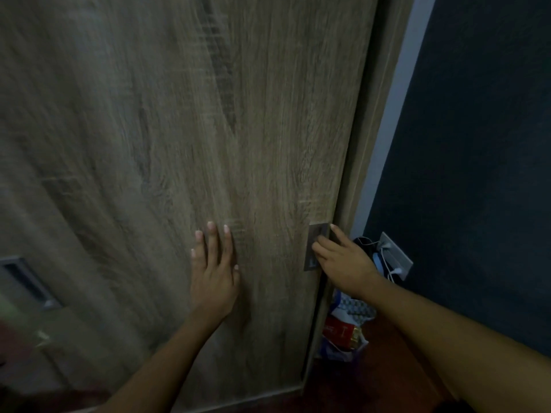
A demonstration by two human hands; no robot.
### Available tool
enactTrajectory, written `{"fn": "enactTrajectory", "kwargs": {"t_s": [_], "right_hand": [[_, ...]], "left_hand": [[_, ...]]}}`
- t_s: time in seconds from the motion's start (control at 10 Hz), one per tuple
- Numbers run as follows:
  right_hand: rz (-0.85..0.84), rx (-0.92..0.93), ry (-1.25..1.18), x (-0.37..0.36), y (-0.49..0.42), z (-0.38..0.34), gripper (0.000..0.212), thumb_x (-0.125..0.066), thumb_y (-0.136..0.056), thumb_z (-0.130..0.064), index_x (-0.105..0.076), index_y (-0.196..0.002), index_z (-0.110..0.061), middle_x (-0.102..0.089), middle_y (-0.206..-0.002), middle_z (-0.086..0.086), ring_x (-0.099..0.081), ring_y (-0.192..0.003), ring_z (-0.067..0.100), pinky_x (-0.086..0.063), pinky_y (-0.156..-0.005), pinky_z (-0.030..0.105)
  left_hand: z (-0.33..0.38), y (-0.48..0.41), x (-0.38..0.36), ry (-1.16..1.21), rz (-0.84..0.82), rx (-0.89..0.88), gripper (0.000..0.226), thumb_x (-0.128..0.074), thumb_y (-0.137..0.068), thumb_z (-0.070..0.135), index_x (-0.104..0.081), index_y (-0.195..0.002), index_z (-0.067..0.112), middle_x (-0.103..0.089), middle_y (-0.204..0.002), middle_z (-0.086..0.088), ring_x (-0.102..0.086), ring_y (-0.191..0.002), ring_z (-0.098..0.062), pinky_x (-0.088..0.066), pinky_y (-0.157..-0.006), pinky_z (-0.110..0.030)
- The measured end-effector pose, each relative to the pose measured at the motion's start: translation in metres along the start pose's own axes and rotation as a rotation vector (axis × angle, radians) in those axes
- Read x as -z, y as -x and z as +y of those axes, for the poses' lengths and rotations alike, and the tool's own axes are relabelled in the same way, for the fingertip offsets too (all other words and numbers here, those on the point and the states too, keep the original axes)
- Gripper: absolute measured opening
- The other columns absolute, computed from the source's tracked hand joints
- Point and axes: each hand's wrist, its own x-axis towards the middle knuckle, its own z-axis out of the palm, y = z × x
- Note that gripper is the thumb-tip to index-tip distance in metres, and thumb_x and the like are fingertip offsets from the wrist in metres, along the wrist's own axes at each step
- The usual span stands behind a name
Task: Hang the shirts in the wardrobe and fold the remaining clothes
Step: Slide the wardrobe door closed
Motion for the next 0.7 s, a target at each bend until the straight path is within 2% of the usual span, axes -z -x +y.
{"fn": "enactTrajectory", "kwargs": {"t_s": [0.1,0.3,0.4,0.5,0.6,0.7], "right_hand": [[-0.027,-0.003,0.008,-0.001,0.001,0.002,0.032,-0.077,-0.066,-0.020,-0.074,-0.096,-0.009,-0.064,-0.103,0.005,-0.060,-0.108,0.024,-0.041,-0.103,0.053],[-0.067,-0.022,0.051,-0.007,0.008,0.009,0.038,-0.075,-0.070,-0.023,-0.072,-0.105,-0.009,-0.063,-0.111,0.006,-0.056,-0.116,0.024,-0.031,-0.109,0.055],[-0.178,-0.016,0.096,-0.007,0.014,0.011,0.047,-0.055,-0.088,-0.020,-0.051,-0.132,-0.003,-0.046,-0.135,0.011,-0.033,-0.137,0.028,-0.008,-0.115,0.059],[-0.296,-0.010,0.143,-0.005,0.019,0.015,0.051,-0.043,-0.096,-0.020,-0.034,-0.143,-0.002,-0.031,-0.145,0.013,-0.016,-0.143,0.030,0.005,-0.114,0.060],[-0.374,-0.046,0.088,-0.004,0.026,0.016,0.048,-0.041,-0.097,-0.023,-0.038,-0.142,-0.006,-0.034,-0.144,0.011,-0.019,-0.142,0.030,0.013,-0.111,0.060],[-0.469,-0.118,-0.001,-0.002,0.024,0.008,0.047,-0.043,-0.095,-0.023,-0.042,-0.140,-0.009,-0.039,-0.142,0.009,-0.027,-0.137,0.028,0.010,-0.113,0.059]], "left_hand": [[0.004,-0.001,0.000,0.002,-0.015,-0.004,0.075,-0.034,-0.086,0.032,0.003,-0.149,0.014,0.015,-0.156,-0.012,0.016,-0.143,-0.032,-0.012,-0.113,-0.056],[0.011,-0.004,-0.001,-0.035,-0.027,0.009,0.082,-0.046,-0.084,0.028,0.001,-0.150,0.014,0.013,-0.157,-0.012,0.013,-0.143,-0.032,-0.018,-0.112,-0.057],[0.023,-0.007,0.000,-0.025,-0.054,0.007,0.087,-0.054,-0.085,0.023,0.004,-0.149,0.014,0.014,-0.156,-0.012,0.015,-0.143,-0.033,-0.014,-0.113,-0.055],[0.031,-0.008,-0.001,0.002,-0.084,0.000,0.087,-0.052,-0.085,0.020,0.008,-0.149,0.014,0.018,-0.156,-0.011,0.016,-0.143,-0.031,-0.012,-0.115,-0.052],[0.041,-0.002,0.007,0.097,-0.138,0.020,0.084,-0.049,-0.087,0.014,0.010,-0.148,0.011,0.024,-0.153,-0.008,0.018,-0.142,-0.026,-0.006,-0.117,-0.043],[0.042,0.006,0.012,0.090,-0.181,0.044,0.079,-0.045,-0.089,0.016,0.008,-0.147,0.007,0.024,-0.153,-0.009,0.016,-0.143,-0.024,-0.004,-0.118,-0.040]]}}
